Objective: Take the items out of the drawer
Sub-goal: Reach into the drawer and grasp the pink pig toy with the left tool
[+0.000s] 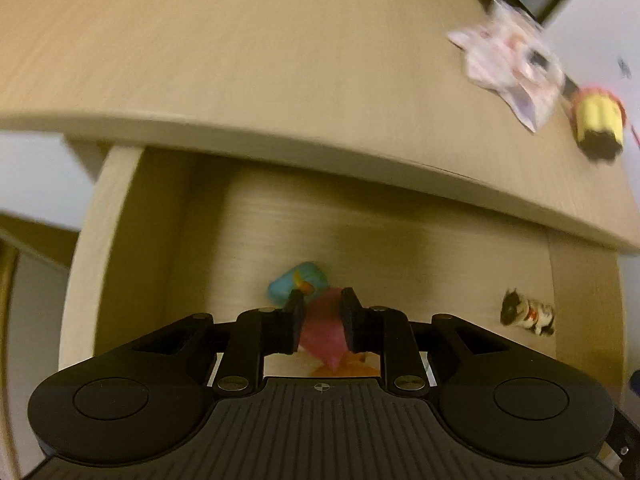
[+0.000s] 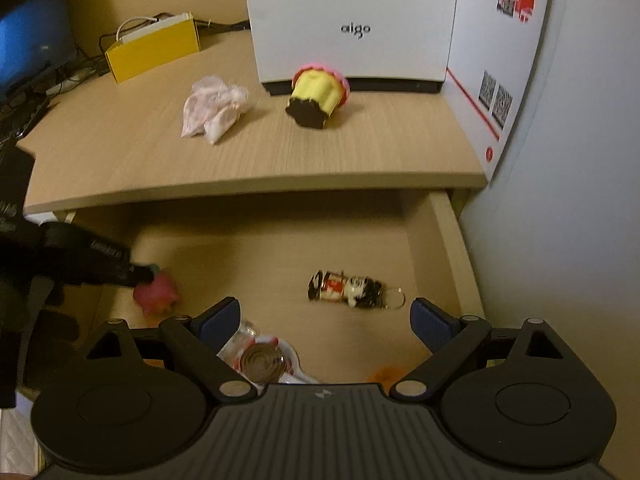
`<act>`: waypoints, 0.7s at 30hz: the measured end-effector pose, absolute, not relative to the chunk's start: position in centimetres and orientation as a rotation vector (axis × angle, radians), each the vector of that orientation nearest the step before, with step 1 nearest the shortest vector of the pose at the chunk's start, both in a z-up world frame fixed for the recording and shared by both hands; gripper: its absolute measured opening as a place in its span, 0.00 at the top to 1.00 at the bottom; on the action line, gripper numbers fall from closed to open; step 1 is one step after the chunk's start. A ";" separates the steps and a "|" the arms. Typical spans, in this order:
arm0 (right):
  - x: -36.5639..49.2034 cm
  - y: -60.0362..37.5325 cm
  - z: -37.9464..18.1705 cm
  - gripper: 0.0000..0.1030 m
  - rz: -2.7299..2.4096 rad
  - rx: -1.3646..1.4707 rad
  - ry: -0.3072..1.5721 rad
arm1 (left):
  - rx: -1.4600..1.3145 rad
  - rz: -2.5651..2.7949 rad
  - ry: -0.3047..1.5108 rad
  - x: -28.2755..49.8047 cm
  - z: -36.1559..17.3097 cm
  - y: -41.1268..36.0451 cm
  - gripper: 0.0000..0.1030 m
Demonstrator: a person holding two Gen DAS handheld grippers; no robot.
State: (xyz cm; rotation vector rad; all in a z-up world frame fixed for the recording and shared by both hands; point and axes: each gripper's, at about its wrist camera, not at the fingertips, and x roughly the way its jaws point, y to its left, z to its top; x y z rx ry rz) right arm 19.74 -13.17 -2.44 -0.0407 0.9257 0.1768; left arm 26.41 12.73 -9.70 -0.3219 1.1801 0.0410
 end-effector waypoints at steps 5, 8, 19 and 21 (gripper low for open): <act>19.2 -13.0 -3.0 0.10 0.178 -0.055 0.944 | -0.263 -0.093 1.233 27.0 -10.3 10.8 0.39; 19.2 -12.9 -2.8 0.10 0.191 -0.066 0.935 | -0.230 -0.067 1.203 26.8 -10.3 10.3 0.40; 19.0 -12.0 -2.9 0.10 0.180 -0.161 0.887 | -0.143 0.100 1.197 26.5 -11.2 9.0 0.43; 19.1 -11.9 -3.1 0.10 0.189 -0.166 0.898 | -0.134 0.106 1.200 26.8 -11.5 9.2 0.43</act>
